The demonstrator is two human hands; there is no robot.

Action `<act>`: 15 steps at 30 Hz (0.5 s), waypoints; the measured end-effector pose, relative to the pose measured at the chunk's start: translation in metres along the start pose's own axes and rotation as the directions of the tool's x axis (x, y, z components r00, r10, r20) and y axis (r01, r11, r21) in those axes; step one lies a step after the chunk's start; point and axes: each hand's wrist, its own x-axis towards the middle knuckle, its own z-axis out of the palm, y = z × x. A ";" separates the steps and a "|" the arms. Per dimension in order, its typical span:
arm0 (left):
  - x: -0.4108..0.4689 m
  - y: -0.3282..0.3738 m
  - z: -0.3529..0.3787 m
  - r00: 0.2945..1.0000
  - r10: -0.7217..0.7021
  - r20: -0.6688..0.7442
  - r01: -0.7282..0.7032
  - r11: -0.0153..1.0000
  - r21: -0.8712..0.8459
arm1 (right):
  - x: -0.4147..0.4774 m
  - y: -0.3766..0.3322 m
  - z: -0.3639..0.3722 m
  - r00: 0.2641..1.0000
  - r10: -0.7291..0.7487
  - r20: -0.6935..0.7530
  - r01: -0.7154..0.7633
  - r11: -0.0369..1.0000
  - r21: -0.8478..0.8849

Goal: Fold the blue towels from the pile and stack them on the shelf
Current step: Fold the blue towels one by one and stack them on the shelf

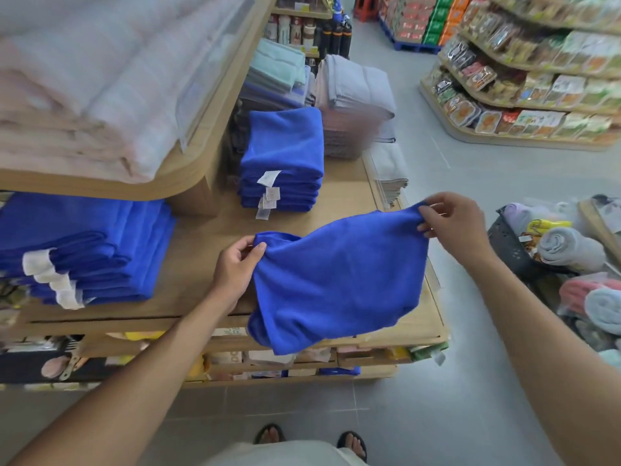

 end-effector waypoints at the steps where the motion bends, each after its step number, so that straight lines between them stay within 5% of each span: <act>1: -0.002 0.001 -0.001 1.000 0.009 0.028 -0.009 1.000 0.006 | 0.015 0.004 0.005 0.996 0.011 0.090 0.001 0.991 -0.137; 4: -0.005 0.001 -0.001 0.991 0.065 0.121 -0.068 0.997 0.022 | 0.036 0.012 0.023 0.930 0.087 0.358 0.133 0.826 -0.548; 10: -0.007 -0.006 0.004 0.976 0.096 0.197 -0.121 0.986 0.119 | 0.051 0.009 0.039 0.889 0.048 0.456 0.296 0.700 -0.650; 15: -0.007 -0.003 0.004 0.974 0.111 0.200 -0.134 0.985 0.107 | 0.053 0.010 0.049 0.862 0.050 0.505 0.427 0.464 -0.776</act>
